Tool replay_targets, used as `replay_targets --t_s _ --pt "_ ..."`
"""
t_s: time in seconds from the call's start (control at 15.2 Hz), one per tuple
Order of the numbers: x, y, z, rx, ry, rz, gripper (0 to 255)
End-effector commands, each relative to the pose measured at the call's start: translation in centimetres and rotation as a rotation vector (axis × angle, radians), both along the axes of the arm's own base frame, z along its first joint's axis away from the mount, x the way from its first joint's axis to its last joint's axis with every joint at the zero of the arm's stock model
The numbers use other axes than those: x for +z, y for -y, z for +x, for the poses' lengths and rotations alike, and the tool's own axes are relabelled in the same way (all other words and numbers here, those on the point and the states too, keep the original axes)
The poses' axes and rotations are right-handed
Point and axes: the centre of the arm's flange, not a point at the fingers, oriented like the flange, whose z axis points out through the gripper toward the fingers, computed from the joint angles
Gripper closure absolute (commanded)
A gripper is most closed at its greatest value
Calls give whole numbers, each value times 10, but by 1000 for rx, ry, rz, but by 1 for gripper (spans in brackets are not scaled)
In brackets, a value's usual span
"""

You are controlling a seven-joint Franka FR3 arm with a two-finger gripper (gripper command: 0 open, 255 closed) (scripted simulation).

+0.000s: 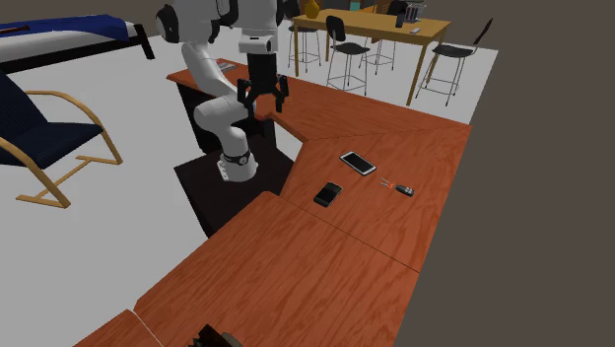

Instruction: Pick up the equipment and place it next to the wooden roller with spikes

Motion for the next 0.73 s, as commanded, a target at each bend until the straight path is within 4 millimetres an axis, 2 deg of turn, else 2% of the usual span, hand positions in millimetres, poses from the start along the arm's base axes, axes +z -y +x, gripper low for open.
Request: replay_targets --t_s 0.0,0.33,0.66 --pt "0 0 0 0 0 0 0" --pt "-52 -40 17 -234 29 17 0" --pt "-103 -76 45 -468 58 33 0"
